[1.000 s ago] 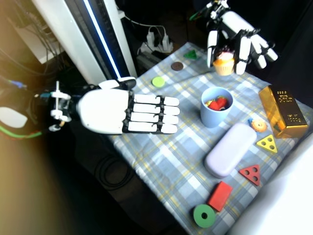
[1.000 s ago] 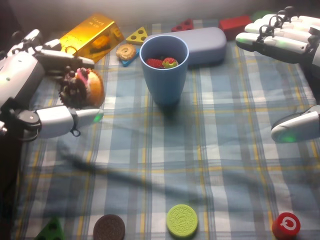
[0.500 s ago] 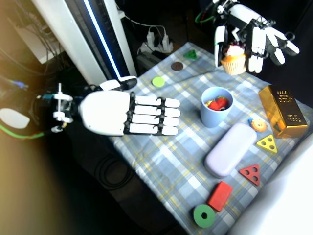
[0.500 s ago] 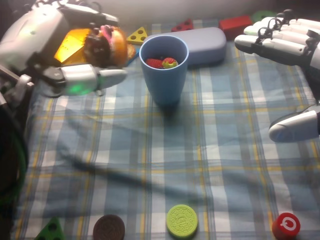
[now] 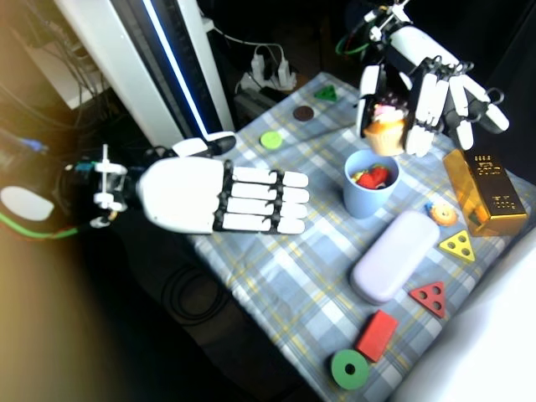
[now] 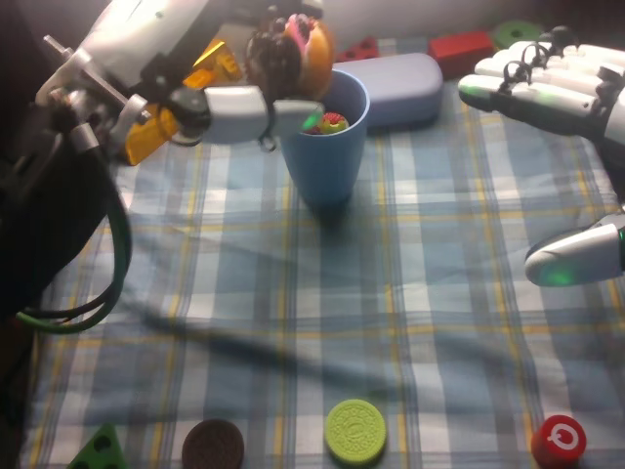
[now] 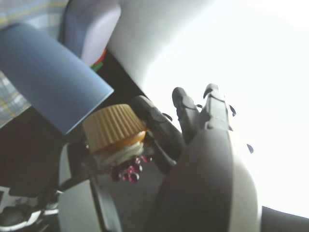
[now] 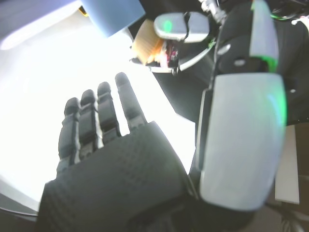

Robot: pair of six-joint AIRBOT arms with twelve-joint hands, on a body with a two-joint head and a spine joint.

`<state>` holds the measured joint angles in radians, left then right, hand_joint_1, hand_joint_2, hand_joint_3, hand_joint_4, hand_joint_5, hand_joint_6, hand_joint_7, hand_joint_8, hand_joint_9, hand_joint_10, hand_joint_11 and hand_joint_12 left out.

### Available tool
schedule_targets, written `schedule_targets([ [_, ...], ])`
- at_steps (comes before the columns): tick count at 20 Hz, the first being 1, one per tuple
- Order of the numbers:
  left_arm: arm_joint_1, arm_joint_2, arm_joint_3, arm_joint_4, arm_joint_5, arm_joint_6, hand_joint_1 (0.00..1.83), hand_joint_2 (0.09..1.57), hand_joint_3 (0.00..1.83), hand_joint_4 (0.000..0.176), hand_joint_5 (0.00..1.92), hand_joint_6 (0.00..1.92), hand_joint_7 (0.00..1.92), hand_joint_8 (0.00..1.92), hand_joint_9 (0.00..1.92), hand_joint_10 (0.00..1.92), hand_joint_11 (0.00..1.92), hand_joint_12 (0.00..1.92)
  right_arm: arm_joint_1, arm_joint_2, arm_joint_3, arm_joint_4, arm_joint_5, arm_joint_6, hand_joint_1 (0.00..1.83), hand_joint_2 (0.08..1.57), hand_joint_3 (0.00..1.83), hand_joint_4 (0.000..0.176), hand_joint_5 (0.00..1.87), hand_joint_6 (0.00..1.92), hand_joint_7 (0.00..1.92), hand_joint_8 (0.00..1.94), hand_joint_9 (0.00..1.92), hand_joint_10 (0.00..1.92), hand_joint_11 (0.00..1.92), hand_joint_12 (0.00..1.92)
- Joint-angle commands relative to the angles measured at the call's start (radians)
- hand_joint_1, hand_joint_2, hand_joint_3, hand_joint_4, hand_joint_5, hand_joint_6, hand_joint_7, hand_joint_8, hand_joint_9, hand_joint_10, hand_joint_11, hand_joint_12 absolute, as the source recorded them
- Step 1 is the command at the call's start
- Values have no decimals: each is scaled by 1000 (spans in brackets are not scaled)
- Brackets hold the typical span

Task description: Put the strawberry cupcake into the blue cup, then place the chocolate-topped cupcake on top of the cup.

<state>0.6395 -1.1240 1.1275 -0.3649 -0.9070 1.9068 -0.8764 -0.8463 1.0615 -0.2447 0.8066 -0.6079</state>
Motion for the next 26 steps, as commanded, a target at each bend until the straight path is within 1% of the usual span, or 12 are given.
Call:
schedule_targets([
  [1,-14,-4,8,19,-95,-6,1015,1100,3,175,983,953,953,4,394,5,0,0,7,-3,1,33,118,2,95,829,0,0,0,0,3,1,0,0,0,0],
  [2,-19,-9,11,21,-93,-6,1014,1104,2,176,978,969,951,2,396,4,0,0,7,-4,1,33,119,2,98,834,1,0,0,0,1,0,0,0,0,0],
  [3,-24,-14,14,25,-90,-6,878,1016,0,137,868,368,938,9,377,7,0,0,7,-4,1,33,121,2,99,841,4,0,0,0,0,0,0,0,0,0],
  [4,-26,-19,17,28,-88,-6,703,1040,0,110,868,118,908,1,376,3,0,0,6,-4,1,33,122,2,94,843,4,0,0,0,6,2,0,0,0,0],
  [6,-27,-34,28,31,-84,-6,877,991,0,92,882,23,888,0,367,1,0,0,3,-5,0,33,125,4,79,850,6,0,0,0,2,0,0,0,0,0],
  [7,-27,-35,28,31,-84,-6,889,963,0,82,889,15,901,6,382,7,0,0,3,-5,0,33,125,4,108,850,4,0,0,0,0,0,0,0,0,0],
  [11,-27,-42,32,31,-82,-6,1005,930,0,93,794,0,776,0,316,0,0,0,-2,-4,0,33,128,8,75,848,2,0,0,0,0,0,0,0,0,0],
  [13,-26,-43,32,30,-81,-6,877,926,0,83,784,1,731,0,307,0,0,0,-3,-2,-1,33,129,10,85,851,2,0,0,0,0,0,0,0,0,0],
  [16,-26,-43,32,30,-81,-7,833,936,0,93,749,0,673,0,302,1,0,0,-3,-1,-1,33,131,10,49,857,2,0,0,0,0,0,0,0,0,0],
  [17,-26,-43,32,30,-80,-7,841,937,0,74,778,12,660,0,297,0,0,0,-3,-1,-1,33,131,10,28,866,5,0,0,0,0,0,0,0,0,0],
  [21,-26,-43,32,30,-80,-7,888,895,0,58,701,0,648,2,275,1,0,0,-3,-1,-1,33,131,10,39,865,3,0,0,0,0,0,0,0,0,0],
  [26,-26,-43,32,30,-80,-7,633,933,6,56,671,19,523,0,282,1,0,0,-3,-1,-1,33,131,10,36,843,0,0,0,0,0,0,0,0,0,0],
])
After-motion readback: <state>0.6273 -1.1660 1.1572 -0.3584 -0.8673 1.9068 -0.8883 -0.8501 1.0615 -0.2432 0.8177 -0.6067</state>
